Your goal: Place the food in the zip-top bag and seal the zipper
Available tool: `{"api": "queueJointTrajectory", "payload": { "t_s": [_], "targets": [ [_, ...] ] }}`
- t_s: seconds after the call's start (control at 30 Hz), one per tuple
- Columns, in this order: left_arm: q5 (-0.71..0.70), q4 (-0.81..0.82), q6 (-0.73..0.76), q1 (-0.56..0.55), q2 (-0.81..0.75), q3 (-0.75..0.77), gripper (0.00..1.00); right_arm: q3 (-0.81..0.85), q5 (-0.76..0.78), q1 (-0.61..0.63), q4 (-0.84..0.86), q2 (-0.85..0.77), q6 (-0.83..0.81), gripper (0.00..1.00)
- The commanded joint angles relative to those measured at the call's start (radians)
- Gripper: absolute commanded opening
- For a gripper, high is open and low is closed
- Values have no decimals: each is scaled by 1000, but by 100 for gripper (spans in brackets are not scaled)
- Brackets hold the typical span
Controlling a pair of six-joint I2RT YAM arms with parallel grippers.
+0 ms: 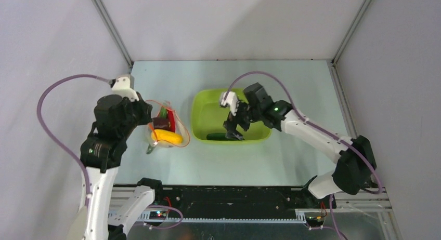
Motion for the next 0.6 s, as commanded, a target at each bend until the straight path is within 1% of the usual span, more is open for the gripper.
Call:
{"api": "queueJointTrajectory", "payload": {
  "t_s": [0.0, 0.07, 0.17, 0.3, 0.4, 0.5, 0.53, 0.57],
  "targets": [
    [80, 19, -13, 8, -62, -7, 6, 32, 41, 52, -102, 114, -86, 95],
    [100, 9, -10, 8, -78, -5, 6, 33, 58, 64, -81, 149, -70, 94],
    [120, 9, -6, 8, -105, -14, 6, 32, 81, 102, -62, 187, -89, 93],
    [146, 14, -2, 8, -126, -25, 6, 33, 180, 160, -27, 255, -112, 91],
    [159, 18, -1, 8, -141, -37, 6, 33, 300, 159, 50, 298, -58, 83],
    [176, 16, -1, 7, -148, -42, 6, 36, 347, 140, 93, 322, 0, 73],
    [179, 15, 0, 7, -151, -43, 6, 36, 363, 137, 105, 331, 21, 71],
    [180, 14, 1, 8, -154, -43, 6, 36, 378, 131, 123, 343, 47, 65]
  ]
}}
